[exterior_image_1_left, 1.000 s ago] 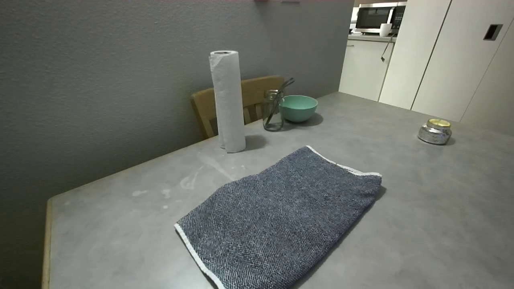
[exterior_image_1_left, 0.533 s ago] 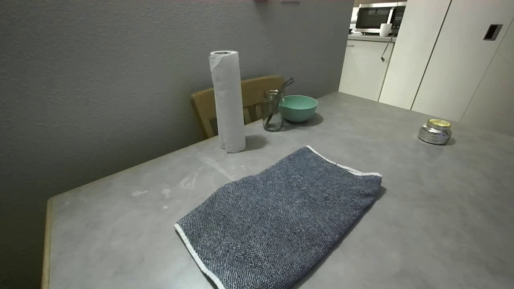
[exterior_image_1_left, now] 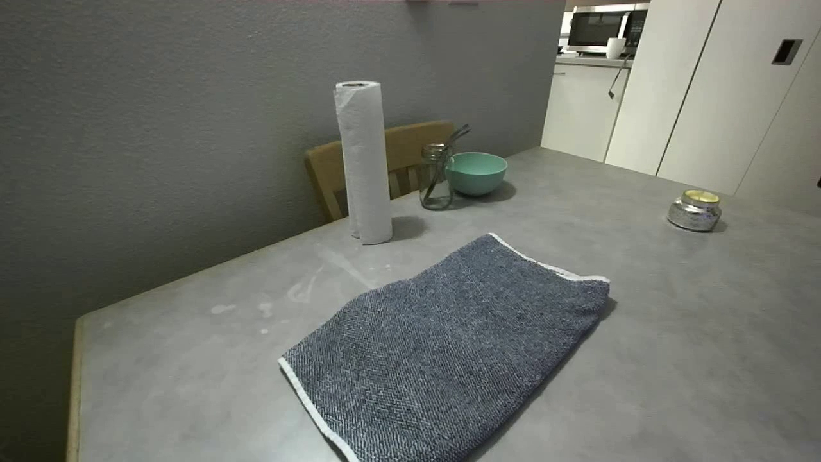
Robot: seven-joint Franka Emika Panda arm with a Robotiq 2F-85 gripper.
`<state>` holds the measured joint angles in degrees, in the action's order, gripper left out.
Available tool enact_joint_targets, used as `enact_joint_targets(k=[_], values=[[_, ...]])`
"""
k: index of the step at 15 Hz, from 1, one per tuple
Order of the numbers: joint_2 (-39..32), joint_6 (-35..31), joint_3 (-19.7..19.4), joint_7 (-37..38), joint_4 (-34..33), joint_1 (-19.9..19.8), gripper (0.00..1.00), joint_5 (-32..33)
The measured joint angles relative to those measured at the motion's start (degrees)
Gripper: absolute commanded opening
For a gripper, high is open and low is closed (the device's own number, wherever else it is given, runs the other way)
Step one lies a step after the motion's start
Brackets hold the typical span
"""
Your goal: Fold the cloth on the table
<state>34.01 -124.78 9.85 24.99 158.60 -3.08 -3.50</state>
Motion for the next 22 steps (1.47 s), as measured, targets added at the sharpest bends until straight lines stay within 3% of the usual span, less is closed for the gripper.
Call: enact_joint_targets(k=[7,13,17,22], values=[[-4.54,-2.38,0.47,2.27,0.55,-0.01,1.0,0.29],[-17.07,-12.39,0.39,5.79,0.17,-0.34,1.0,2.41],[-25.78,-14.44,-1.11,6.14,-3.04,-0.47,1.0,4.02],[-27.28,-14.54,-1.72,6.14,-4.16,0.11,1.0,4.18]])
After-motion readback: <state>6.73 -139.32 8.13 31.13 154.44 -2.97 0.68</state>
